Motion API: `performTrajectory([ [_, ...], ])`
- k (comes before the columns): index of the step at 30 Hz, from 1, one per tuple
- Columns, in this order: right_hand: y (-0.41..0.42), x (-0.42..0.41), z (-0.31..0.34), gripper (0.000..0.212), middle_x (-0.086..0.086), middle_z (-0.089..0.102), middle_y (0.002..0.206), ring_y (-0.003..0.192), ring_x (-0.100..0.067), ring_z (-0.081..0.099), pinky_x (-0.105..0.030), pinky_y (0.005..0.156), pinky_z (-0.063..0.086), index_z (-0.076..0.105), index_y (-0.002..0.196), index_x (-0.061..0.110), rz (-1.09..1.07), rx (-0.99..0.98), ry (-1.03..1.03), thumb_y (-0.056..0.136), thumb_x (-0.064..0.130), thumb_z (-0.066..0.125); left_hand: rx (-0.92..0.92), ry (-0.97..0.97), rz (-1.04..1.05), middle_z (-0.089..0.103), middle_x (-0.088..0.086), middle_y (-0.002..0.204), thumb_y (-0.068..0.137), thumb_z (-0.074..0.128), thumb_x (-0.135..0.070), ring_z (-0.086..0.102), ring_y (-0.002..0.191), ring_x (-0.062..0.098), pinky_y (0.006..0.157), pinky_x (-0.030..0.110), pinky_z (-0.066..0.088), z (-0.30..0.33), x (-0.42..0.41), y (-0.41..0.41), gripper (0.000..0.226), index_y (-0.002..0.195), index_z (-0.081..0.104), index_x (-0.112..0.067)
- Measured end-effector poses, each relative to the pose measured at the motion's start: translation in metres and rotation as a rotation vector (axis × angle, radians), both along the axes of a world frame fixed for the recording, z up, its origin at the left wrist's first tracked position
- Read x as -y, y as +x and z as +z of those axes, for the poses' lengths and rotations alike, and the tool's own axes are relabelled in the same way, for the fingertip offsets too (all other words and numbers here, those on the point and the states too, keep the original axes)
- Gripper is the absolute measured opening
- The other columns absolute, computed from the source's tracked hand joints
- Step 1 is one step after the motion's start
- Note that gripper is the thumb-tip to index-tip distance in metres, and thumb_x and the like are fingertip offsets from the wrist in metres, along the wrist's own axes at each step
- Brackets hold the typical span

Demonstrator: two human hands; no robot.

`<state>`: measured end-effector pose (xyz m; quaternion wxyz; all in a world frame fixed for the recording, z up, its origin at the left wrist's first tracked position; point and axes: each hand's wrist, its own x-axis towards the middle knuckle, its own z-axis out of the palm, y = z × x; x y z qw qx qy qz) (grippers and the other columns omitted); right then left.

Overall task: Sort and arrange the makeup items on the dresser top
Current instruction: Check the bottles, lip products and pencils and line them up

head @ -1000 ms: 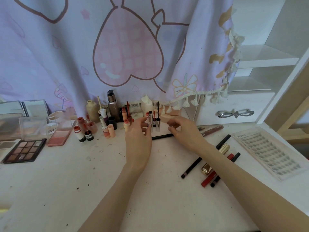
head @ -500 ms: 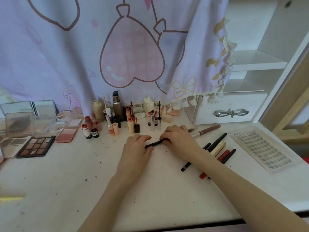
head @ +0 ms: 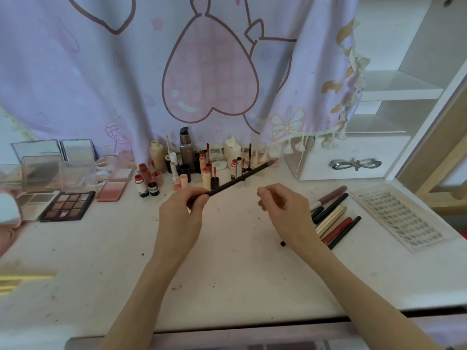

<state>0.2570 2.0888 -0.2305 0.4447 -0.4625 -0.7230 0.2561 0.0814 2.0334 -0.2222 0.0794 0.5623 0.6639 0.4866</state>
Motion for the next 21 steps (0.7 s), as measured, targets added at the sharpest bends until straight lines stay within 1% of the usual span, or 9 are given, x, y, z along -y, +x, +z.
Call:
performTrajectory([
  [2, -0.002, 0.003, 0.004, 0.025, 0.001, 0.068, 0.078, 0.065, -0.007, 0.061, -0.021, 0.062, 0.049, 0.064, 0.087, 0.016, 0.054, -0.264, -0.400, 0.094, 0.035, 0.050, 0.052, 0.016, -0.048, 0.058, -0.018, 0.078, 0.088, 0.059, -0.012, 0.052, 0.074, -0.006, 0.066, 0.002, 0.036, 0.001, 0.005, 0.007, 0.013, 0.093, 0.064, -0.023],
  [3, -0.004, 0.004, 0.007, 0.026, -0.002, 0.069, 0.080, 0.067, -0.011, 0.063, -0.024, 0.063, 0.051, 0.065, 0.089, 0.015, 0.075, -0.399, -0.493, 0.094, 0.035, 0.049, 0.064, 0.021, -0.078, 0.059, -0.016, 0.078, 0.087, 0.060, -0.012, 0.051, 0.074, -0.007, 0.066, 0.003, 0.036, 0.000, 0.007, 0.012, 0.013, 0.092, 0.063, -0.024],
  [5, -0.007, 0.005, 0.012, 0.025, -0.006, 0.069, 0.081, 0.070, -0.015, 0.064, -0.025, 0.065, 0.052, 0.065, 0.091, 0.012, 0.093, -0.543, -0.506, 0.096, 0.029, 0.047, 0.063, 0.026, -0.129, 0.059, -0.013, 0.078, 0.086, 0.062, -0.012, 0.050, 0.072, -0.008, 0.064, 0.003, 0.035, -0.003, 0.012, 0.023, 0.013, 0.091, 0.063, -0.024],
  [8, -0.011, 0.009, 0.019, 0.024, -0.005, 0.066, 0.077, 0.071, -0.013, 0.064, -0.022, 0.066, 0.054, 0.062, 0.093, 0.008, 0.127, -0.628, -0.453, 0.099, 0.018, 0.042, 0.034, -0.004, -0.200, 0.058, -0.015, 0.077, 0.084, 0.064, -0.014, 0.049, 0.074, -0.006, 0.064, 0.003, 0.034, -0.008, 0.016, 0.031, 0.015, 0.090, 0.061, -0.028],
  [12, -0.010, 0.009, 0.029, 0.025, -0.001, 0.044, 0.059, 0.052, -0.012, 0.050, -0.025, 0.058, 0.048, 0.058, 0.106, 0.002, 0.226, -0.655, -0.470, 0.101, 0.010, 0.035, 0.007, -0.034, -0.290, 0.060, -0.018, 0.084, 0.087, 0.058, -0.025, 0.050, 0.077, -0.003, 0.064, 0.006, 0.035, -0.007, 0.018, 0.029, 0.007, 0.087, 0.060, -0.032],
  [14, -0.008, 0.010, 0.035, 0.025, 0.005, 0.034, 0.054, 0.044, -0.008, 0.035, -0.020, 0.048, 0.036, 0.058, 0.109, 0.005, 0.291, -0.507, -0.511, 0.101, 0.011, 0.036, 0.087, 0.010, -0.239, 0.059, -0.017, 0.093, 0.089, 0.055, -0.024, 0.051, 0.077, -0.005, 0.065, 0.006, 0.038, -0.001, 0.015, 0.022, 0.011, 0.099, 0.056, -0.029],
  [17, -0.009, 0.018, 0.039, 0.022, 0.011, 0.040, 0.052, 0.043, -0.005, 0.034, -0.016, 0.044, 0.028, 0.060, 0.103, 0.017, 0.323, 0.097, -0.339, 0.100, 0.022, 0.039, 0.202, 0.093, -0.275, 0.054, -0.014, 0.110, 0.091, 0.054, -0.016, 0.053, 0.079, -0.004, 0.068, 0.010, 0.043, 0.011, 0.012, 0.002, 0.035, 0.116, 0.045, -0.038],
  [19, -0.012, 0.024, 0.036, 0.020, 0.007, 0.044, 0.058, 0.049, -0.009, 0.037, -0.018, 0.047, 0.028, 0.056, 0.103, 0.020, 0.359, 0.371, -0.200, 0.099, 0.030, 0.039, 0.159, 0.051, -0.359, 0.054, -0.012, 0.113, 0.090, 0.055, -0.011, 0.055, 0.083, -0.001, 0.072, 0.012, 0.046, 0.018, 0.015, -0.011, 0.041, 0.115, 0.046, -0.043],
  [21, -0.013, 0.028, 0.035, 0.017, 0.006, 0.046, 0.062, 0.053, -0.011, 0.038, -0.023, 0.051, 0.030, 0.053, 0.101, 0.024, 0.414, 0.459, -0.193, 0.099, 0.030, 0.037, 0.076, -0.010, -0.381, 0.057, -0.011, 0.102, 0.087, 0.059, -0.007, 0.057, 0.080, 0.001, 0.071, 0.012, 0.046, 0.020, 0.018, -0.020, 0.035, 0.101, 0.058, -0.039],
])
